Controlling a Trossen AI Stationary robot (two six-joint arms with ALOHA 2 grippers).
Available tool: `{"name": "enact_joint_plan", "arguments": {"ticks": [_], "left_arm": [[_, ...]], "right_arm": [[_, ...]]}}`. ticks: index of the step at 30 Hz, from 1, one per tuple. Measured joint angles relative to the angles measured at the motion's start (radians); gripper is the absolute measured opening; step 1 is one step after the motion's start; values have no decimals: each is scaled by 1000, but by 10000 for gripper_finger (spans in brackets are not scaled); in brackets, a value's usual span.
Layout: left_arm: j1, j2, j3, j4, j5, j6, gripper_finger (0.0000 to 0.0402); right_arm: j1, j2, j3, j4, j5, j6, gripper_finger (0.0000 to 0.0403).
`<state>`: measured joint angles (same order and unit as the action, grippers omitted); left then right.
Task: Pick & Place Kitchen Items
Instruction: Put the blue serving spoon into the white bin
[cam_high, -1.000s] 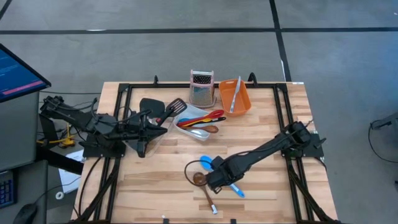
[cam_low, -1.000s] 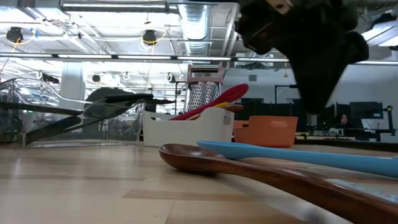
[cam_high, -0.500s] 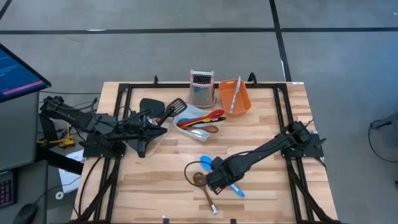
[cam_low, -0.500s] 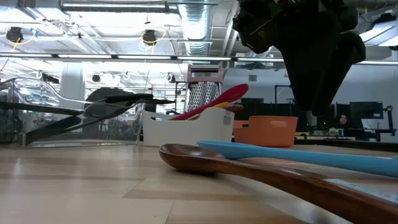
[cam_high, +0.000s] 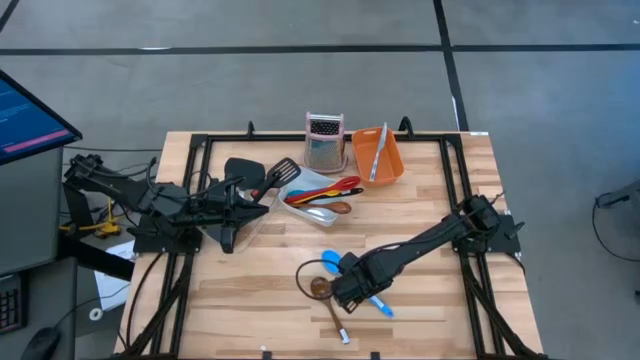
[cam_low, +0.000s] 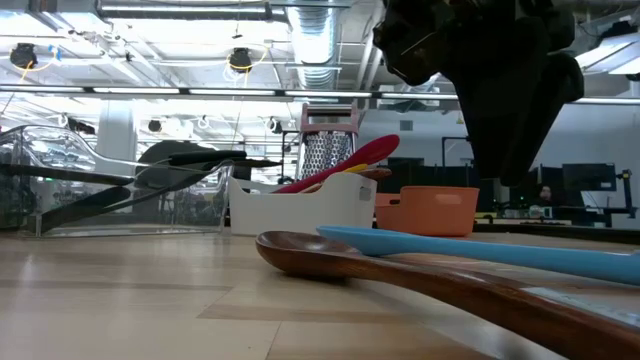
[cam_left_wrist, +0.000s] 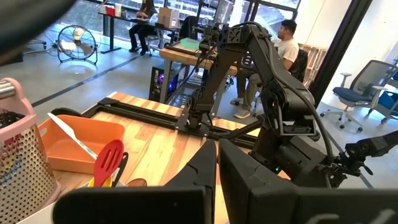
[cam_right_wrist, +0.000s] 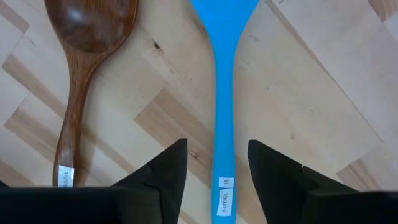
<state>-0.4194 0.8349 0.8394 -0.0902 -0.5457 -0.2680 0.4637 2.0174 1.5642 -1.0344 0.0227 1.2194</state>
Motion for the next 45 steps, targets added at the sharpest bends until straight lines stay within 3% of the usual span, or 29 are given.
{"name": "enact_joint_plan", "arguments": {"ticks": [12,31,37,45], "left_arm": [[0,0,0,0,0,1,3],[0,0,0,-1,0,1,3],[0,0,0,-5,0,0,3],[0,0,0,-8,0,-1,3]], "right_arm": [[0,0,0,0,0,-26,152],[-1,0,-4,32,3,-3,165],[-1,0,-84,60,1,87,182],[4,0,-135,167,0,88,188]]}}
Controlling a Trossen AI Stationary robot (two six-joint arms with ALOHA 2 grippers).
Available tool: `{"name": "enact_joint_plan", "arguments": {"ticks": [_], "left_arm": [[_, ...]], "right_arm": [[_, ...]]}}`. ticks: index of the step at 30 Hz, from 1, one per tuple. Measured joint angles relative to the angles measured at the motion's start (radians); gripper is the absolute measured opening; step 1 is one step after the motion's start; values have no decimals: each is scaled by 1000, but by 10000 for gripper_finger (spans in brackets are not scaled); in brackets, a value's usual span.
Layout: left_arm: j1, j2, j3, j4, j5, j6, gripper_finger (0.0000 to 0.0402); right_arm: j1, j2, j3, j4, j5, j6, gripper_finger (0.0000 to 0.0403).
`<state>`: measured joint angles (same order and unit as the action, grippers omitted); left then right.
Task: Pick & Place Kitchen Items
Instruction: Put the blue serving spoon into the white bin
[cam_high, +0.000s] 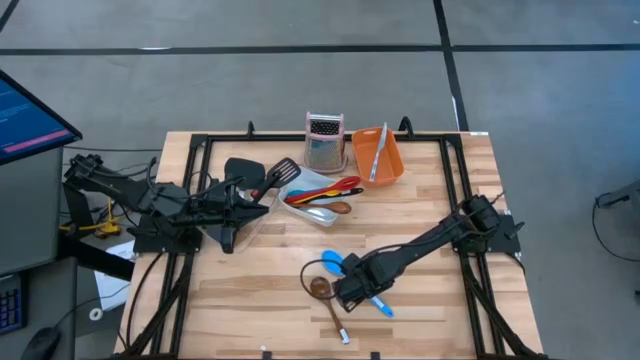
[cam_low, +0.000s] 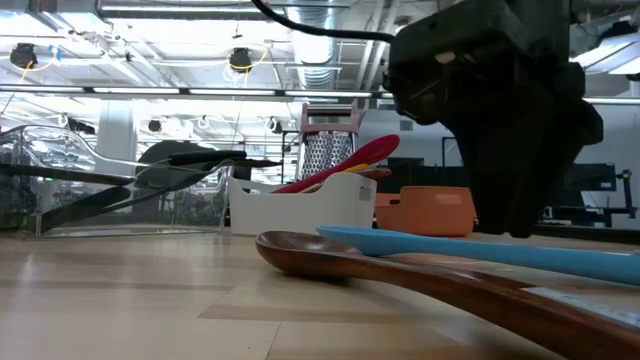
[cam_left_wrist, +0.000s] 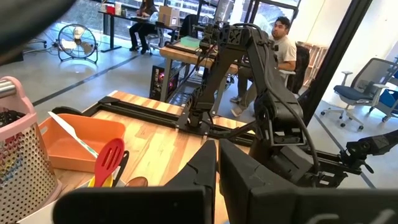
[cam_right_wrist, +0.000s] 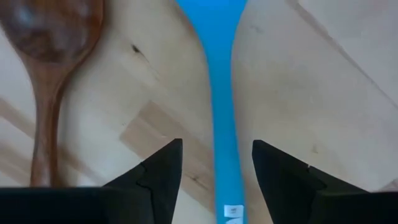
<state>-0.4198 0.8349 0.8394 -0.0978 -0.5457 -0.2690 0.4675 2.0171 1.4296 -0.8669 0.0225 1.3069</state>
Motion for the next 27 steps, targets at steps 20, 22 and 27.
{"name": "enact_joint_plan", "arguments": {"ticks": [20,22,27], "left_arm": [[0,0,0,0,0,-1,3],[0,0,0,0,0,-1,3],[0,0,0,-1,0,-1,3]], "right_arm": [[2,-6,-121,98,-46,34,178],[2,-6,-122,96,-47,33,167],[-2,-4,-122,86,-41,30,123]]}}
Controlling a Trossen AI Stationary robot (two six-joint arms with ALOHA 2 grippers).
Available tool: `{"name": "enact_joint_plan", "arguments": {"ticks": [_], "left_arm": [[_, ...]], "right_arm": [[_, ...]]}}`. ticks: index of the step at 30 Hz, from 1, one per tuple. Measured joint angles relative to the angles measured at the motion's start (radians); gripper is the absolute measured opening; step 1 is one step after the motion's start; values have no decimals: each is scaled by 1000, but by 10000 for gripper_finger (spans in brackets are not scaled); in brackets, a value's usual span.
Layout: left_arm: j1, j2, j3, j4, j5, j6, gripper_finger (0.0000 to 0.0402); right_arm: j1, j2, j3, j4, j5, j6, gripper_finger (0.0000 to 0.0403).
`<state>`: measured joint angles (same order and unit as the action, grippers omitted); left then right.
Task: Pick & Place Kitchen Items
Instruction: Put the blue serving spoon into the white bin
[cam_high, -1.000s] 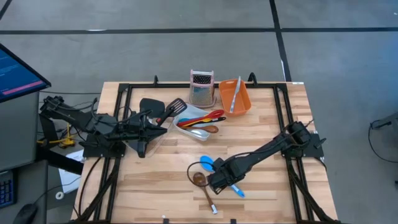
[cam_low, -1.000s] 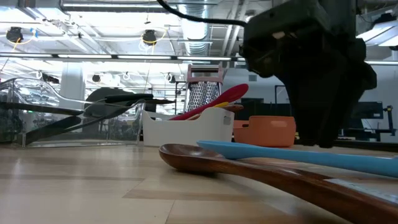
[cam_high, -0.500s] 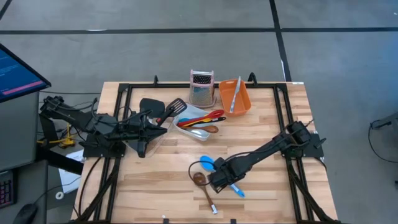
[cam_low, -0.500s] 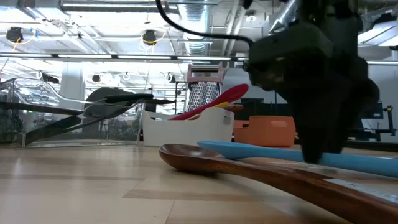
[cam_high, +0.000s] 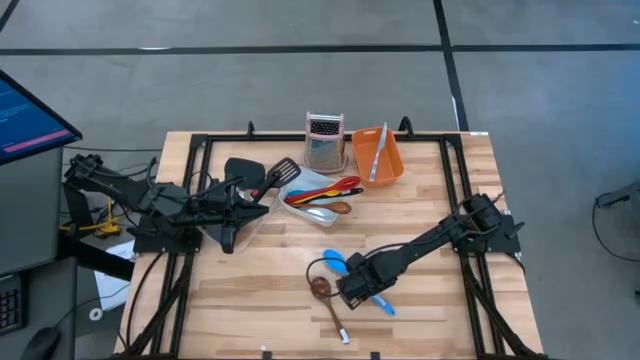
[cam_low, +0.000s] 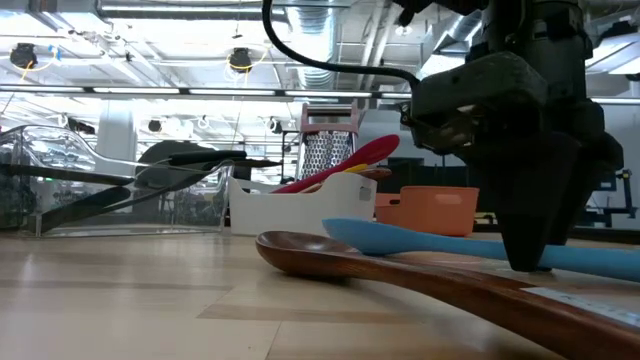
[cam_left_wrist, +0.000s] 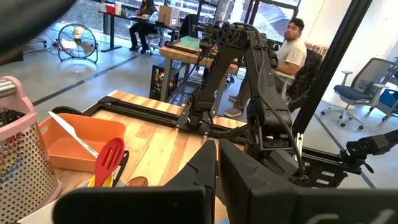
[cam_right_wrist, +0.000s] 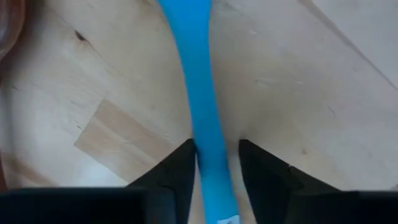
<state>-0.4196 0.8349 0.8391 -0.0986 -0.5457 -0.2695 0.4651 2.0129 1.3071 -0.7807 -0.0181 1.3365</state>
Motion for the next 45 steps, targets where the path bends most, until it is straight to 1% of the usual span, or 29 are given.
{"name": "enact_joint_plan", "arguments": {"ticks": [5,8,23,30,33,38,43,45], "left_arm": [[0,0,0,-4,0,0,3],[0,0,0,-15,0,0,3],[0,0,-2,-31,0,0,3],[0,0,-2,-34,0,0,3],[0,0,-2,-34,0,0,3],[0,0,-2,-35,0,0,3],[0,0,-2,-36,0,0,3],[0,0,-2,-36,0,0,3]], "right_arm": [[-7,1,-2,-6,-3,-8,68],[-8,2,-2,-6,0,-16,49],[4,-4,9,-22,0,-14,48],[5,2,77,-74,-8,-85,47],[5,2,104,-122,15,-104,46],[-4,1,161,-201,21,-129,46],[-18,-1,260,-297,23,-195,46],[-28,-1,312,-354,44,-227,46]]}}
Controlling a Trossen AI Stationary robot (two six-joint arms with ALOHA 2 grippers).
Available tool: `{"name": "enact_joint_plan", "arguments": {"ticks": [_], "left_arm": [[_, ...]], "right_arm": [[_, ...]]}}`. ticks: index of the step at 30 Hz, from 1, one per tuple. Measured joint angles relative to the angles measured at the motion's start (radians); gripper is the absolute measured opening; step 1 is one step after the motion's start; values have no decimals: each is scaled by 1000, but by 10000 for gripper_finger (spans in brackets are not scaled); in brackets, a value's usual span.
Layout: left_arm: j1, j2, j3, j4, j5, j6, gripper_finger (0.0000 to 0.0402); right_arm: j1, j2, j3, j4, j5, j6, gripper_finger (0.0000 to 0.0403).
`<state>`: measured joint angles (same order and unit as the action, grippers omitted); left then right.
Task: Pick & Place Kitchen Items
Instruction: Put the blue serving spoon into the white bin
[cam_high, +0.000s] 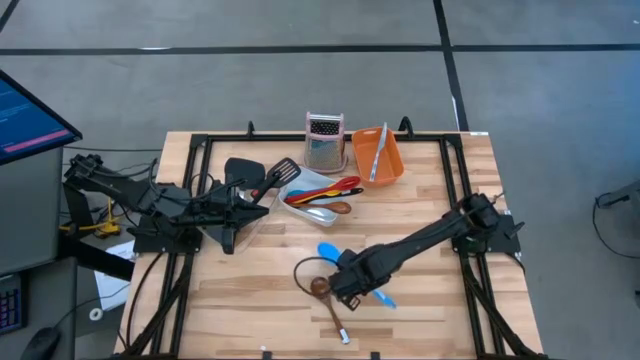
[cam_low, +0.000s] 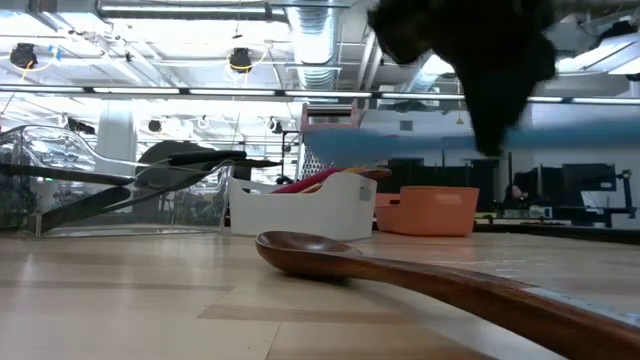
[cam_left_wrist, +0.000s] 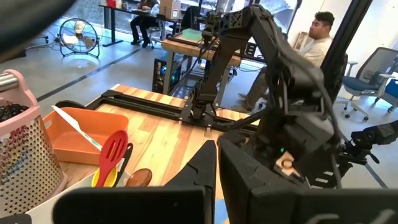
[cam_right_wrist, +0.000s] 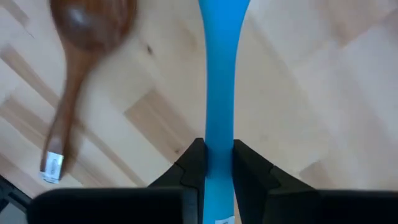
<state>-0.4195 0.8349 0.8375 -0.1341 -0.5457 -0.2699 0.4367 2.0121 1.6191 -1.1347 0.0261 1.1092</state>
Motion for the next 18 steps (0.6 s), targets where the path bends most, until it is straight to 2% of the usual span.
{"name": "enact_joint_plan", "arguments": {"ticks": [12,18], "left_arm": [[0,0,0,0,0,-7,3],[0,0,0,-1,0,-30,3]], "right_arm": [[-114,-3,318,-423,171,-202,46],[-187,-4,356,-434,201,-345,46]]}}
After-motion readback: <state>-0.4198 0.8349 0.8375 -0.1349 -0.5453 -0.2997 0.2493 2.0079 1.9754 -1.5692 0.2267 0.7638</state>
